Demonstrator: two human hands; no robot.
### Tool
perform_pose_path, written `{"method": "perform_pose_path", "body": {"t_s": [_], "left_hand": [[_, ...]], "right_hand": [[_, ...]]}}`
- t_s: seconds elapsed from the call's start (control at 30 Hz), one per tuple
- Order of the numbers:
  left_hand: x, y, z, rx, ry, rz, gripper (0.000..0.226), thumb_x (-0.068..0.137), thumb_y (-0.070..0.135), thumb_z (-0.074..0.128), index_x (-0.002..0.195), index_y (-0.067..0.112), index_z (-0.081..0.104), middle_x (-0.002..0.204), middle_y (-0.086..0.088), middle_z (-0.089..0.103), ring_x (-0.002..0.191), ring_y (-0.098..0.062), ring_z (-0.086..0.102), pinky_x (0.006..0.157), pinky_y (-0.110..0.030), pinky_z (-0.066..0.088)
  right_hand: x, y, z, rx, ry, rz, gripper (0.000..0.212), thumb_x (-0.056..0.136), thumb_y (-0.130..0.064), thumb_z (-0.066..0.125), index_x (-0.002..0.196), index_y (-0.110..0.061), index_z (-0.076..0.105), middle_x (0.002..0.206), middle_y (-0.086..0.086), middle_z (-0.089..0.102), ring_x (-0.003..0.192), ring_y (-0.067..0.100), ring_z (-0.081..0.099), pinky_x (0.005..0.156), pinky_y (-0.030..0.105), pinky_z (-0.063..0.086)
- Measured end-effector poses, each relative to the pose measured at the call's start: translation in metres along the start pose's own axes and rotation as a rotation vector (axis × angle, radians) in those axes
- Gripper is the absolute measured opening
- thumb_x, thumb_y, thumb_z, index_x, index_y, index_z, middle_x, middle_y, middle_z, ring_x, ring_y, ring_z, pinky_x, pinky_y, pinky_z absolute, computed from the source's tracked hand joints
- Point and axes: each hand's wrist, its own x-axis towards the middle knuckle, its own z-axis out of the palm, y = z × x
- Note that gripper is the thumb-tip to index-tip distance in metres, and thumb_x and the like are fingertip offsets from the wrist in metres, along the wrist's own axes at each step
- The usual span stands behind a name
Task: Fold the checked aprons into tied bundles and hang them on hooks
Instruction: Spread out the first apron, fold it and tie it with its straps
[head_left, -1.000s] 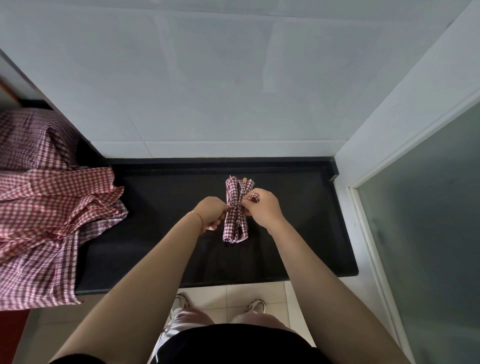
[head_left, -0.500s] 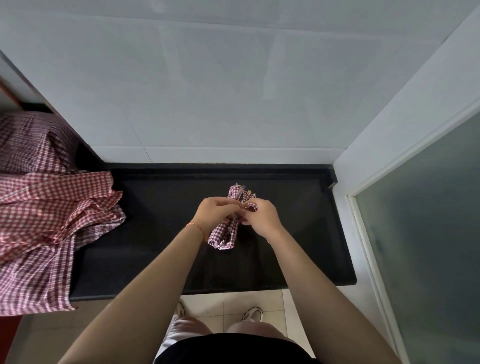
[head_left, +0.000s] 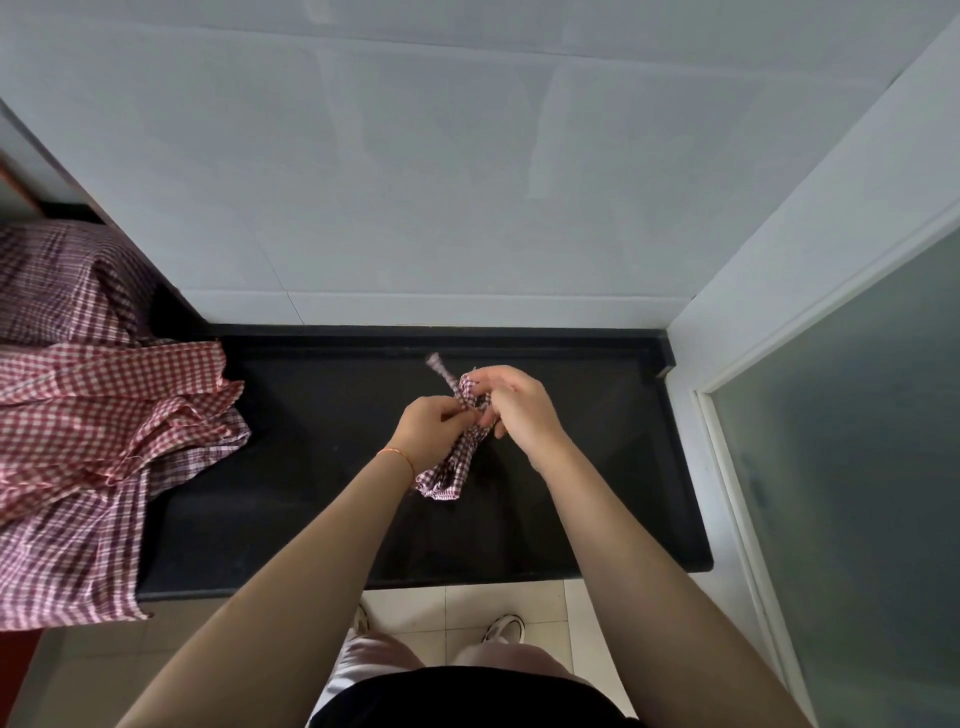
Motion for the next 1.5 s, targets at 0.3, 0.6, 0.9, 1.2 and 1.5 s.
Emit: {"method": "perform_pose_path", "body": {"t_s": [0.3,0.6,0.9,1.2,1.5], "left_hand": [[0.002,0.002,-0.003,-0.017,0.008,-0.005,0.016,0.097,0.024,0.061,0.1,0.011,0.07,0.094,-0.006,0.071,0.091,-0.022,0.067,0.087,-0.043,0.056],[0.001,-0.003,-0.004,-0.083,0.132,-0.039,0.013,0.092,0.025,0.069,0.1,0.018,0.074,0.091,0.006,0.073,0.089,-0.009,0.067,0.082,-0.029,0.056],[0.004,0.004,-0.008,-0.041,0.175,-0.084,0.028,0.08,0.03,0.081,0.096,0.018,0.062,0.09,0.003,0.07,0.086,-0.012,0.067,0.079,-0.032,0.057],[0.006,0.005,-0.009,-0.042,0.117,-0.155,0.015,0.084,0.023,0.077,0.087,0.02,0.063,0.09,0.0,0.07,0.089,-0.017,0.068,0.081,-0.035,0.059],[-0.004,0.009,-0.005,0.001,0.121,-0.115,0.016,0.084,0.011,0.073,0.09,0.018,0.06,0.089,0.002,0.066,0.082,-0.012,0.062,0.062,-0.018,0.044]], "right_hand": [[0.008,0.023,0.01,-0.351,-0.005,-0.089,0.029,0.097,-0.002,0.054,0.119,-0.014,0.068,0.105,0.001,0.068,0.096,0.018,0.067,0.086,0.033,0.058],[0.005,0.023,0.01,-0.474,0.086,-0.147,0.022,0.095,-0.005,0.057,0.108,-0.016,0.072,0.11,0.0,0.069,0.092,0.007,0.058,0.071,0.011,0.044],[0.002,0.02,0.021,-0.598,0.053,-0.279,0.017,0.097,-0.012,0.059,0.113,-0.015,0.059,0.095,-0.002,0.065,0.089,0.014,0.063,0.075,0.026,0.052],[-0.005,0.022,0.027,-0.702,0.104,-0.331,0.011,0.101,-0.016,0.052,0.109,-0.013,0.059,0.098,0.002,0.067,0.087,0.015,0.065,0.078,0.034,0.056],[0.002,0.013,0.029,-0.987,-0.053,-0.256,0.02,0.1,-0.015,0.051,0.12,-0.01,0.053,0.107,0.005,0.057,0.093,0.016,0.056,0.082,0.033,0.049]]}}
